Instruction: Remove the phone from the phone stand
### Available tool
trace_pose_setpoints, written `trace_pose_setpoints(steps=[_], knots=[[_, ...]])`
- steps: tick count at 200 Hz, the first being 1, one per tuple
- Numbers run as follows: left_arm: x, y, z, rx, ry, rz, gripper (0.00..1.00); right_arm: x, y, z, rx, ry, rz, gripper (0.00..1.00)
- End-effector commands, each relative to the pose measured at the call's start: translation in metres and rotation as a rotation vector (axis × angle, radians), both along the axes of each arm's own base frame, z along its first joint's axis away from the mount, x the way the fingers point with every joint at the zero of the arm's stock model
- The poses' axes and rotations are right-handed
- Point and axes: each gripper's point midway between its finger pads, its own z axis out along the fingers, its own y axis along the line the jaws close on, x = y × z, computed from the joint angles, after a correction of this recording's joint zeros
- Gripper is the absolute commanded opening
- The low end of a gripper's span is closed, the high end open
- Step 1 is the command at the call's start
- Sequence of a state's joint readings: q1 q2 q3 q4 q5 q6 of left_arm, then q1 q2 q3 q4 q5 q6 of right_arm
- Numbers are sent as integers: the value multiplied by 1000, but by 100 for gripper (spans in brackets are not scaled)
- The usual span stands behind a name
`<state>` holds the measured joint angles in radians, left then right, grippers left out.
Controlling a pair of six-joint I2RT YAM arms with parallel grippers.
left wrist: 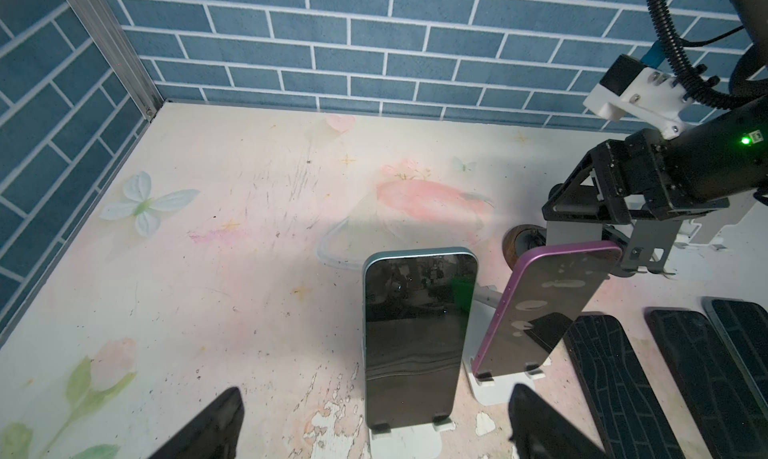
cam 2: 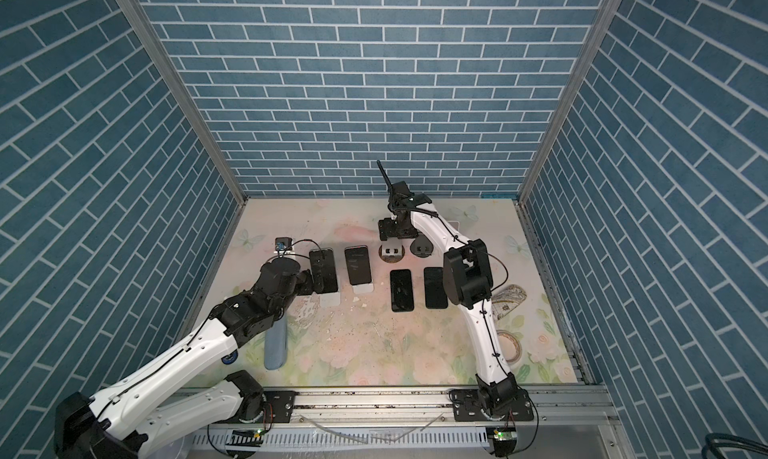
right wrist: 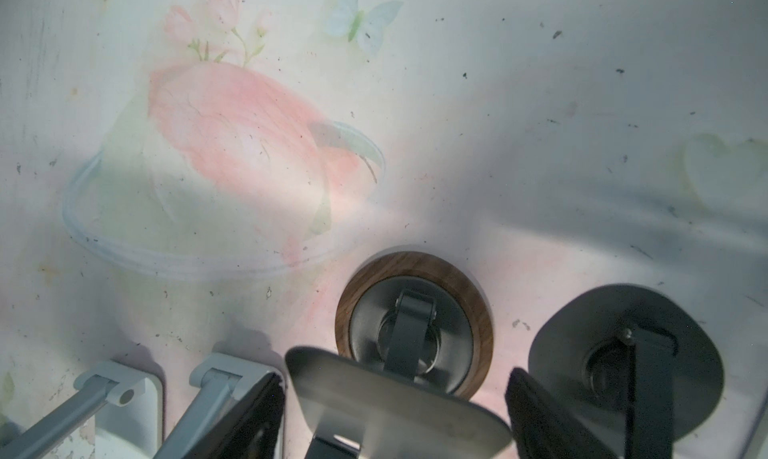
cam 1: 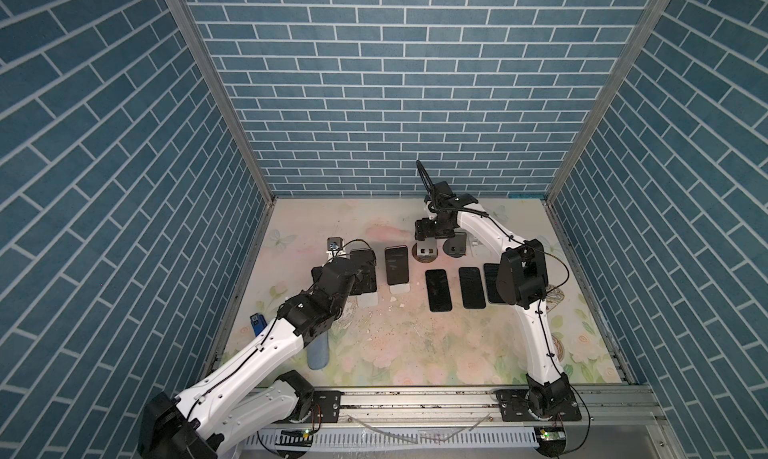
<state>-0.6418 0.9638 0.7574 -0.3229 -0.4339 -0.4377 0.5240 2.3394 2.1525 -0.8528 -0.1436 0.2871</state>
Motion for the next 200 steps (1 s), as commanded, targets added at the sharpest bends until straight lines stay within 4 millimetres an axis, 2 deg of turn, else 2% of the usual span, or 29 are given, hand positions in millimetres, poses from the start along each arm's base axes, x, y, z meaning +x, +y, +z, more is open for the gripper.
trace_pose_setpoints(steps=[1, 23, 56, 59, 62, 72, 109, 147, 200], knots=[[2, -2, 9, -16, -7, -7, 100, 5, 1, 17, 11, -32, 15, 88], [1, -2, 8, -11, 6, -3, 100, 7, -1, 29, 14, -64, 7, 91], [1, -3, 7, -4, 25, -7, 100, 6, -5, 63, 37, -150, -14, 92], [1, -3, 7, -5, 26, -8, 100, 7, -7, 61, 36, -152, -19, 92], [1, -3, 6, -5, 28, -9, 100, 5, -8, 75, 50, -178, -22, 92], [1, -4, 6, -7, 32, -13, 100, 2, -10, 87, 70, -208, -25, 92], [1, -11, 1, -15, 56, -36, 100, -13, -24, 111, 106, -299, -61, 92], [4, -19, 1, -32, 66, -62, 100, -33, -43, 115, 113, -341, -104, 92], [7, -29, -1, -62, 86, -61, 100, -57, -73, 99, 60, -350, -180, 92]])
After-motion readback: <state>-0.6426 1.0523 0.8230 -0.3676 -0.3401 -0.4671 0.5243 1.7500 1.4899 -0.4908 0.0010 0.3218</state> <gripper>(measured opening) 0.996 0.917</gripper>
